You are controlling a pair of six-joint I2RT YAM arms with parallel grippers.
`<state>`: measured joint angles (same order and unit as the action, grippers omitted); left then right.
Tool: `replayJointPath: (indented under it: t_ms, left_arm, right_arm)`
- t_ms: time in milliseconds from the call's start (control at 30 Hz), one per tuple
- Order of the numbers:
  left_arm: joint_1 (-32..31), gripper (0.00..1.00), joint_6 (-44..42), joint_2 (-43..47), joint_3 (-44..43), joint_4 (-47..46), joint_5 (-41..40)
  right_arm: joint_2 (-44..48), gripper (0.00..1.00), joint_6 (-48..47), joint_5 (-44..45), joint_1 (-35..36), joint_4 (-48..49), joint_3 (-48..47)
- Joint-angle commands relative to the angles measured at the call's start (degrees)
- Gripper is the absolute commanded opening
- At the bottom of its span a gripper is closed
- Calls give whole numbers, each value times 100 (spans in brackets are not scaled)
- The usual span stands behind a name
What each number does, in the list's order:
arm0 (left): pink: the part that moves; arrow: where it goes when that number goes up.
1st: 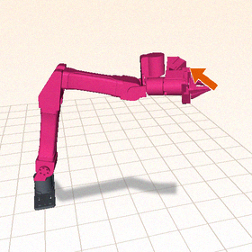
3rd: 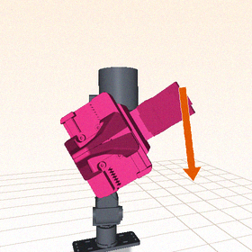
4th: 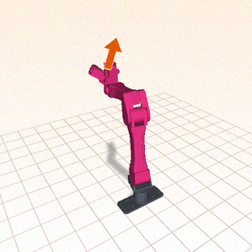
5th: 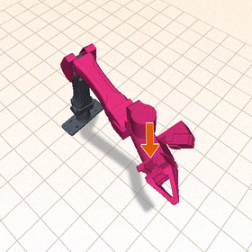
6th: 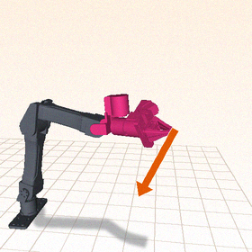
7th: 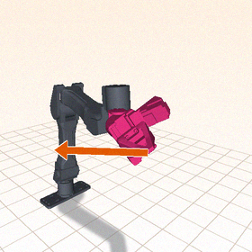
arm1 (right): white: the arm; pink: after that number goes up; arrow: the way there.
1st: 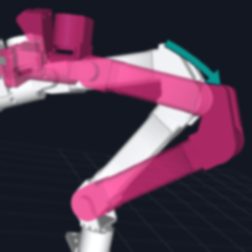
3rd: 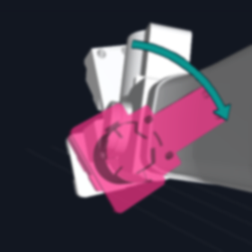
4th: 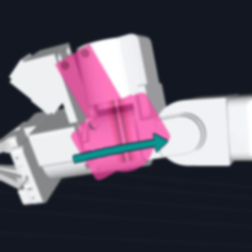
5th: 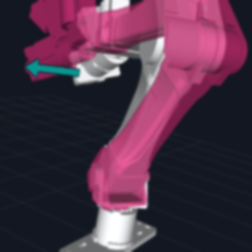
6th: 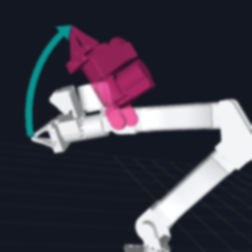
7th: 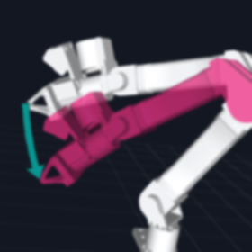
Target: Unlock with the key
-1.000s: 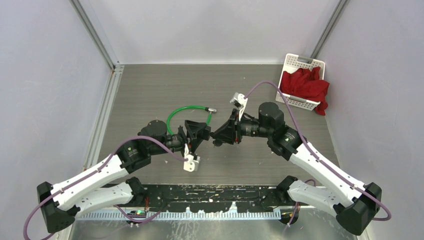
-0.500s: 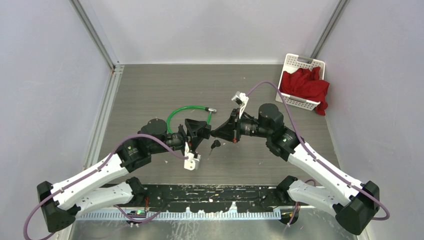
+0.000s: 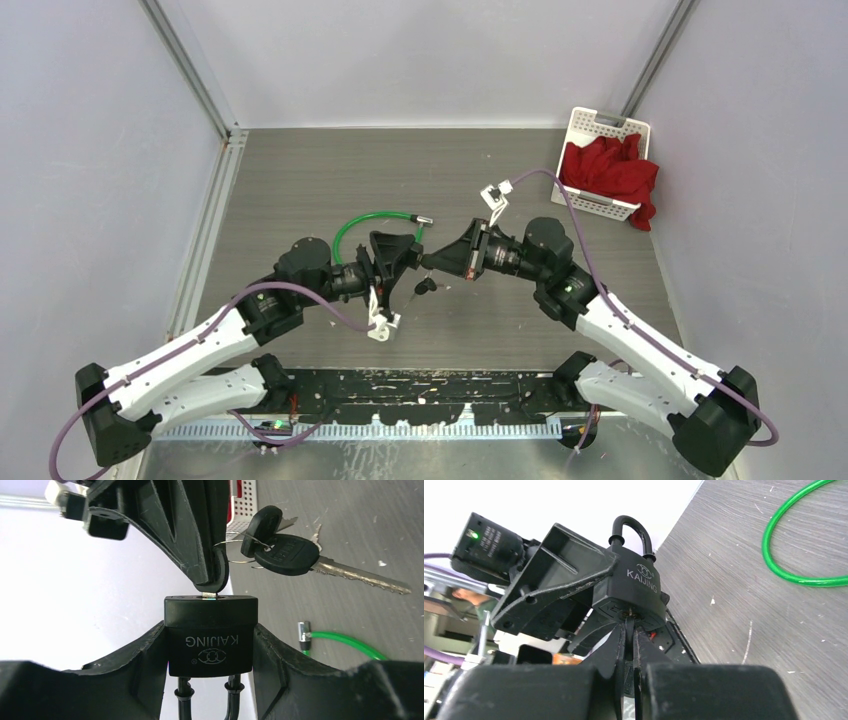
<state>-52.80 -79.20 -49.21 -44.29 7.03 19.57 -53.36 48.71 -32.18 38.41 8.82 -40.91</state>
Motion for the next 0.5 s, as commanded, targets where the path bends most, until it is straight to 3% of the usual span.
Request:
replayJointPath:
  t_ms: [0,200,267,300,367,467]
  left_arm:
    - [-114,0,-871,96,-53,-1722,786]
    - [-125,0,-1148,158,3,-1810,986]
    - [-119,0,-1143,189,40,-1793,980]
    - [-131,0,-1090,204,41,-1755,960]
    - [-129,0,-844,238,-24,-1595,868]
    - [-129,0,-268,240,-195,-1363,586]
  right_arm:
    - [159,1,1352,285,63,1308,301]
    - [386,2,1883,552,67,1854,689]
    - [475,20,1837,537,52,1793,657]
    - [512,34,1649,498,47,1664,569]
    - [580,54,931,394,26,1125,258]
    - [684,67,-668,299,26,48,-345]
